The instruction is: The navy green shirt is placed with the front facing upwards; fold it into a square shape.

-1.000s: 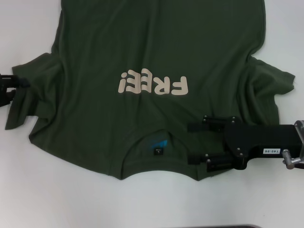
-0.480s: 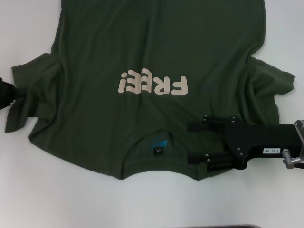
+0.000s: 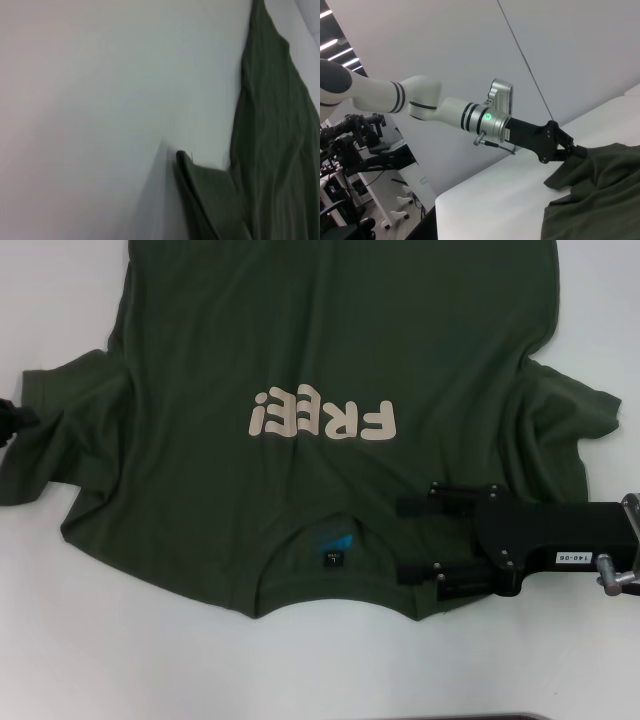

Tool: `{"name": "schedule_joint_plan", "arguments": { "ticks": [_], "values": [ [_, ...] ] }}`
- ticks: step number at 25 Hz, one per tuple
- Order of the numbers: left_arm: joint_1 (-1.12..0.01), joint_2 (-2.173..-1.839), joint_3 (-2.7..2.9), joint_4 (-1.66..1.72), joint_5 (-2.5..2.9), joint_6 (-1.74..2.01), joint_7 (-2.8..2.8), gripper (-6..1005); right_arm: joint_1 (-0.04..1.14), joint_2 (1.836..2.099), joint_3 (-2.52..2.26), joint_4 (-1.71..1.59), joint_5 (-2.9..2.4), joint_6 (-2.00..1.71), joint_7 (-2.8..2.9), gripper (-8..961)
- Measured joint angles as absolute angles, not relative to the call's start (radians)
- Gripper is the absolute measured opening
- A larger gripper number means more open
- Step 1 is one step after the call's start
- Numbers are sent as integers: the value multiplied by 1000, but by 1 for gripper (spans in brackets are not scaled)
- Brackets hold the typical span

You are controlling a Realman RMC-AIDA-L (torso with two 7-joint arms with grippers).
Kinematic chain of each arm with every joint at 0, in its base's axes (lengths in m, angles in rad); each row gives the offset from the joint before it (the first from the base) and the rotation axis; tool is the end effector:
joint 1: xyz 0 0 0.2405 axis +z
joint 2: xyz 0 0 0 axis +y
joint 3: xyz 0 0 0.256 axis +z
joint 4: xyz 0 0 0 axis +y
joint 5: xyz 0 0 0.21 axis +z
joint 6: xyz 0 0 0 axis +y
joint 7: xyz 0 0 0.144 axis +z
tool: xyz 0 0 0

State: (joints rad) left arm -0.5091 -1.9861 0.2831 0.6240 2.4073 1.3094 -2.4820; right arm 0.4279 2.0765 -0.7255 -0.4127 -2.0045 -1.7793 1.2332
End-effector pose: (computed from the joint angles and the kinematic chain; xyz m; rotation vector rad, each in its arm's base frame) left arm -0.3725 0.3298 0.0614 -1.6097 -2.0800 -0.6519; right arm 0.2780 0.2450 -0.0374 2.8585 -0.7671 -0.9742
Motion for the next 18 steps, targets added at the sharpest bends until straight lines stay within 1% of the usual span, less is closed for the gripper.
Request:
{"name": "schedule_joint_plan", "arguments": {
  "ticks": [18],
  "values": [
    [-504, -1966, 186, 641, 2355, 1319, -2473, 54, 435, 2077, -724, -413, -2003, -1778, 1233, 927]
  ]
}}
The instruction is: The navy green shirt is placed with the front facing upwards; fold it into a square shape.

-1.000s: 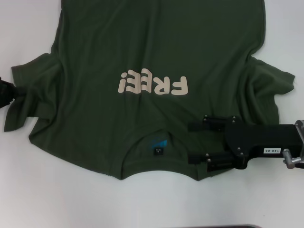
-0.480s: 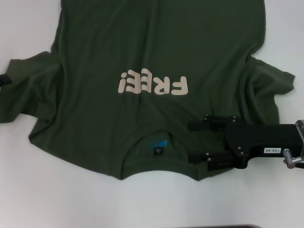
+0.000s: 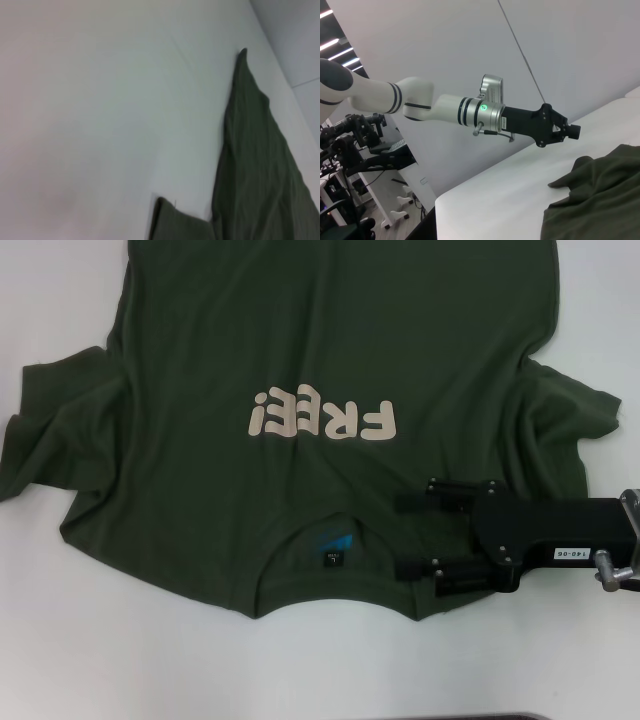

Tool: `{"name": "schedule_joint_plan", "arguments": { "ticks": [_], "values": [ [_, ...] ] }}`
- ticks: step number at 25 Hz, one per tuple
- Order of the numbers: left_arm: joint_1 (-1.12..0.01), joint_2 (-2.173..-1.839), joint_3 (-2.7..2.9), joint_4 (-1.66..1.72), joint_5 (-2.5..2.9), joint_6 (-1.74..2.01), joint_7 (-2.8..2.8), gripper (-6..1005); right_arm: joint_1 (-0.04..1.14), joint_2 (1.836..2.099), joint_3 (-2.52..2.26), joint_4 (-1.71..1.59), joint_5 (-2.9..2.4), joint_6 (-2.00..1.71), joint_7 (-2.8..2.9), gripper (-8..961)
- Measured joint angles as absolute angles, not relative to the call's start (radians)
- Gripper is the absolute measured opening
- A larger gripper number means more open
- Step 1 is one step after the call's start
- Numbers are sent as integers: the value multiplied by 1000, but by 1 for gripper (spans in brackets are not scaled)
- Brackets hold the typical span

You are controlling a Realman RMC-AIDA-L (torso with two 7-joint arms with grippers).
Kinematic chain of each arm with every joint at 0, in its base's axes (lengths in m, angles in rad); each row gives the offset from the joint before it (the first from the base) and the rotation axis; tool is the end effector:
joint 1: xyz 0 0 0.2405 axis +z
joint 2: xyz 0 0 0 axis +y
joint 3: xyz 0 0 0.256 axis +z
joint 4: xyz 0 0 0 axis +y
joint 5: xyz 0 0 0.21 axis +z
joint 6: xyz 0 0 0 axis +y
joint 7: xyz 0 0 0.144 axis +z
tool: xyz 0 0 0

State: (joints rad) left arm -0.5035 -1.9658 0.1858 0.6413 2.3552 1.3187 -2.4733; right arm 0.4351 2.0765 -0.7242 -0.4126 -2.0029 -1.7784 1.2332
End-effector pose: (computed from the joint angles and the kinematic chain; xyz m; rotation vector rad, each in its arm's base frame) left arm -0.3775 0.3331 0.0885 -1.5147 -2.0330 -0.8064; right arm 0.2762 0.2474 -0.0372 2.8607 -0.7576 -0.9765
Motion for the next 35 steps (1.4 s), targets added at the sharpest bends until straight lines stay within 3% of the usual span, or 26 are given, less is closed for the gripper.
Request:
{"name": "schedule_joint_plan", "arguments": {
  "ticks": [17, 27, 30, 35],
  "values": [
    [-502, -1979, 220, 640, 2355, 1317, -2347, 64, 436, 2077, -724, -415, -2003, -1776, 1233, 928],
    [-493, -1975, 216, 653, 2353, 1317, -2405, 453, 436, 2077, -722, -416, -2003, -1774, 1233, 927],
    [-489, -1976, 216, 654, 2355, 1308, -2406, 662, 435, 2077, -722, -416, -2003, -1774, 1233, 927],
    [-481, -1978, 220, 655, 2355, 1281, -2406, 780, 434, 2077, -722, -416, -2003, -1774, 1233, 928]
  ]
}}
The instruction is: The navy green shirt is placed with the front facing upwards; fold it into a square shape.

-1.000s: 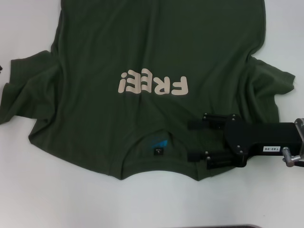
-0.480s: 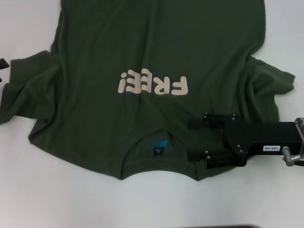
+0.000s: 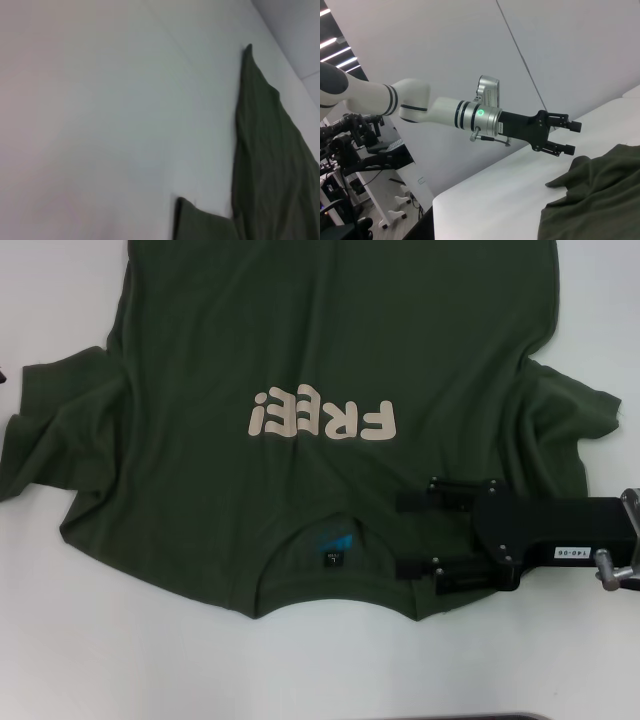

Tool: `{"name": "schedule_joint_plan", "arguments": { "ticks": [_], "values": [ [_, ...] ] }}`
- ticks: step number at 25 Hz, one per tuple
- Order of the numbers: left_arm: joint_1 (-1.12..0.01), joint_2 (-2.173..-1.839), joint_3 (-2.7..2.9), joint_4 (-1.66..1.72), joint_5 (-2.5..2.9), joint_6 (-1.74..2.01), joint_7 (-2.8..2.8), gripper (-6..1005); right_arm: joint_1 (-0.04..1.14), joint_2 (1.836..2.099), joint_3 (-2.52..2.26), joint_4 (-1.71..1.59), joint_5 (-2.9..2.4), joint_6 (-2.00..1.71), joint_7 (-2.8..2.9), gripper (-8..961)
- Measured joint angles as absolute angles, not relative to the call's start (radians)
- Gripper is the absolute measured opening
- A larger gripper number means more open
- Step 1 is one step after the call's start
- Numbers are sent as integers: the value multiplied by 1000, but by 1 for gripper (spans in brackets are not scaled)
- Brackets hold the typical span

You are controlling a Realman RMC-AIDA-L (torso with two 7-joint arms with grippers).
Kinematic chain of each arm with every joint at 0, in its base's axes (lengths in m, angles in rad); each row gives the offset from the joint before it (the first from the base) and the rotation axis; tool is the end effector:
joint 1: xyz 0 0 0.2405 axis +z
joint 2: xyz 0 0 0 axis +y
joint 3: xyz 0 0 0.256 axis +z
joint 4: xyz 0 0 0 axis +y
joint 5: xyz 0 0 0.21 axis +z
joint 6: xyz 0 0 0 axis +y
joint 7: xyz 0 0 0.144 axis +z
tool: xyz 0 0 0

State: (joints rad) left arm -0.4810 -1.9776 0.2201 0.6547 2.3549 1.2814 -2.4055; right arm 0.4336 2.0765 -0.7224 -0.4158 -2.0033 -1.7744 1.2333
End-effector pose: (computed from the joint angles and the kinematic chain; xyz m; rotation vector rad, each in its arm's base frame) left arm -0.3856 0.3274 0.0851 -1.5509 -1.9634 -0.7305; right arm 0.2770 0.2479 -0.0368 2.8676 -0.7603 -0.9744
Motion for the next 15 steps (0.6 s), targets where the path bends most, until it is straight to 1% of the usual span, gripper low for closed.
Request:
{"name": "schedule_joint_plan", "arguments": {
  "ticks": [1, 15],
  "values": [
    [-479, -1978, 222, 653, 2355, 1276, -2405, 803, 433, 2077, -722, -416, -2003, -1774, 1233, 928],
    [-482, -1986, 281, 608, 2357, 1242, -2405, 798, 424, 2077, -722, -416, -2005, -1767, 1233, 927]
  ]
}}
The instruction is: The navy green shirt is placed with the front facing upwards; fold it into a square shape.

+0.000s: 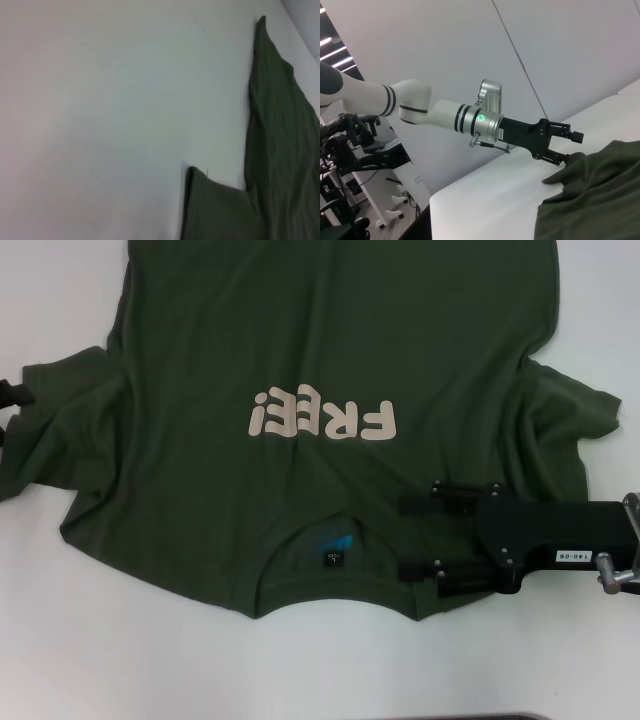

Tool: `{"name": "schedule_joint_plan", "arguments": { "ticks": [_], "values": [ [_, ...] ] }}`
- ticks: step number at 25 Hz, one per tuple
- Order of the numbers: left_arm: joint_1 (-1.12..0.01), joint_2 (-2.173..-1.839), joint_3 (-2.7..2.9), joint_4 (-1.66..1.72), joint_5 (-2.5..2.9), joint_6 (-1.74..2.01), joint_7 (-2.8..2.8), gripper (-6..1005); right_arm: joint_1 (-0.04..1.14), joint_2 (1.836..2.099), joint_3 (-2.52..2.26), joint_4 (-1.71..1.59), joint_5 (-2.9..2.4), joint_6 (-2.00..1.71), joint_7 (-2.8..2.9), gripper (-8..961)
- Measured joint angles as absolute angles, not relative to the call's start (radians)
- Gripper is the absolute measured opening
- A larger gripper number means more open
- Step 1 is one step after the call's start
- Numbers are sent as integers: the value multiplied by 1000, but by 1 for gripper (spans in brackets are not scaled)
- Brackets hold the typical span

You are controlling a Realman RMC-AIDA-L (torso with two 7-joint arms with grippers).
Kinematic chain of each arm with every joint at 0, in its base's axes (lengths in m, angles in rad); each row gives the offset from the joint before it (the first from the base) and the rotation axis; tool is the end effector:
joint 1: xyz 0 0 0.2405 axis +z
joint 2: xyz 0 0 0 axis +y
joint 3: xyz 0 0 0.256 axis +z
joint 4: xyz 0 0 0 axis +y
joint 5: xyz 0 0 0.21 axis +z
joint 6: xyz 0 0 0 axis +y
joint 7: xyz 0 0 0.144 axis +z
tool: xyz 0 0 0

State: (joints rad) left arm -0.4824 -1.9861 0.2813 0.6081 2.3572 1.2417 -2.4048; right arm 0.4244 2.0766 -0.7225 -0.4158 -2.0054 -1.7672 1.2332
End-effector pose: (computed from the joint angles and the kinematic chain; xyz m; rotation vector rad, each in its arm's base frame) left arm -0.3849 0.3270 0.0648 -1.5790 -1.9984 -0.6712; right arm 0.2800 0.2458 -0.0374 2.8726 -0.7786 -0.9682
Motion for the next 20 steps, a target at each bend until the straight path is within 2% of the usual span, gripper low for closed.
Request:
{"name": "schedule_joint_plan", "arguments": {
  "ticks": [20],
  "values": [
    [-498, -1991, 343, 604, 2356, 1249, -2404, 790, 425, 2077, -722, -416, -2005, -1765, 1233, 927]
  ]
}}
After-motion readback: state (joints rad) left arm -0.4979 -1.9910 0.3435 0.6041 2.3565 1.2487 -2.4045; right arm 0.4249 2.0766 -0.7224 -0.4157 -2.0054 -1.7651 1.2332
